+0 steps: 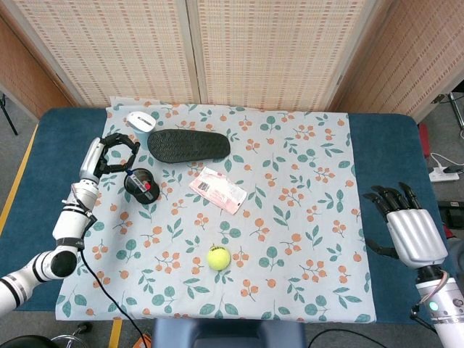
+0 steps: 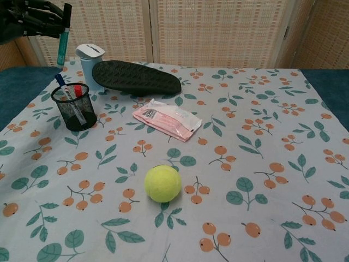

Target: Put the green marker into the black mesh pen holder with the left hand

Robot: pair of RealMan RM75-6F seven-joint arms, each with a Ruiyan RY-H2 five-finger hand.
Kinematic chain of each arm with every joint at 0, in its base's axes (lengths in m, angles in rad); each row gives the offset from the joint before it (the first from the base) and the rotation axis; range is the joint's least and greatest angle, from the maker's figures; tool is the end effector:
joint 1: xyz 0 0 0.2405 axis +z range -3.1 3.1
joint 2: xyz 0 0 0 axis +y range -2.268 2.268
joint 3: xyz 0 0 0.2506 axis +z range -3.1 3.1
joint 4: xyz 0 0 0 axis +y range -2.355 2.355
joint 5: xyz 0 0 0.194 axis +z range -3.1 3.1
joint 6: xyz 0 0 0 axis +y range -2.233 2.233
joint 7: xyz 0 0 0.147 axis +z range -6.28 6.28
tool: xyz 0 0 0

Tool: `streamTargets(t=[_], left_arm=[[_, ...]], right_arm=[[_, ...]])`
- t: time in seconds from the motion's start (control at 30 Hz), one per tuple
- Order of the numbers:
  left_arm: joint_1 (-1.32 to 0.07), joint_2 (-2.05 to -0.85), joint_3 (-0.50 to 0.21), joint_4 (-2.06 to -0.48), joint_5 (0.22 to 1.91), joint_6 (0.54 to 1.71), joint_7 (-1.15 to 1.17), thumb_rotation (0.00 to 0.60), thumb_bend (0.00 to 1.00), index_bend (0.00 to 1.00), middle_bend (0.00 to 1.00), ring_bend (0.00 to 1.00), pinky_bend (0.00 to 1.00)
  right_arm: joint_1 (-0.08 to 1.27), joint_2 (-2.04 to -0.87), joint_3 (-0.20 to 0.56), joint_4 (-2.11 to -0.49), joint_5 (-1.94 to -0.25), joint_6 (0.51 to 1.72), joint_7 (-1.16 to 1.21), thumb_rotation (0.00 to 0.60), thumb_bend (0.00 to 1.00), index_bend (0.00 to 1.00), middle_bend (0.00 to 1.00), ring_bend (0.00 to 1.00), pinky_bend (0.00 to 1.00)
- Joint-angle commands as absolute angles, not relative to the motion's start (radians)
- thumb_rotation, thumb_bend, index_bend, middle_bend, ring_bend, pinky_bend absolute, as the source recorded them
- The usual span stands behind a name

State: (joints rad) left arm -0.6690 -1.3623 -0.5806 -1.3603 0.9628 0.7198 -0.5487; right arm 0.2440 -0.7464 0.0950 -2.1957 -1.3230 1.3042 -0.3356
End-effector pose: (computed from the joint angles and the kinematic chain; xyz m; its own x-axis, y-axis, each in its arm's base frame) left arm -0.1759 0.4240 0.1253 -0.5136 0.1491 0.8450 0.8559 0.0203 0.5167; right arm -0.1951 -0.2101 0.2128 0.4967 -0.1196 0.8596 -0.8676 -0.0931 0.4884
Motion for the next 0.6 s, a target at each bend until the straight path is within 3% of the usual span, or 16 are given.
streamTargets(t=[0.03,0.6], left_arm=[[-0.694,-1.398,-0.555,-1.298,0.997,0.693,-0.591,0.6,0.35,0.54,0.54,0.18,0.17],[-0.681,-1.417,-0.513,-1.294,1.002,0.732,-0.644,0.6,0.35,0.53,0.53,0.17,0.17]], right_arm=[[0.245,-0.748,0.096,-2.196,-1.319,1.303,-0.338,0.6,0.1,0.21,0.13,0.13,0.0],[0.251,-0.754,0.096,-2.193,-1.312,1.297,-0.34,0.6,0.1,0.21,0.13,0.13,0.0]])
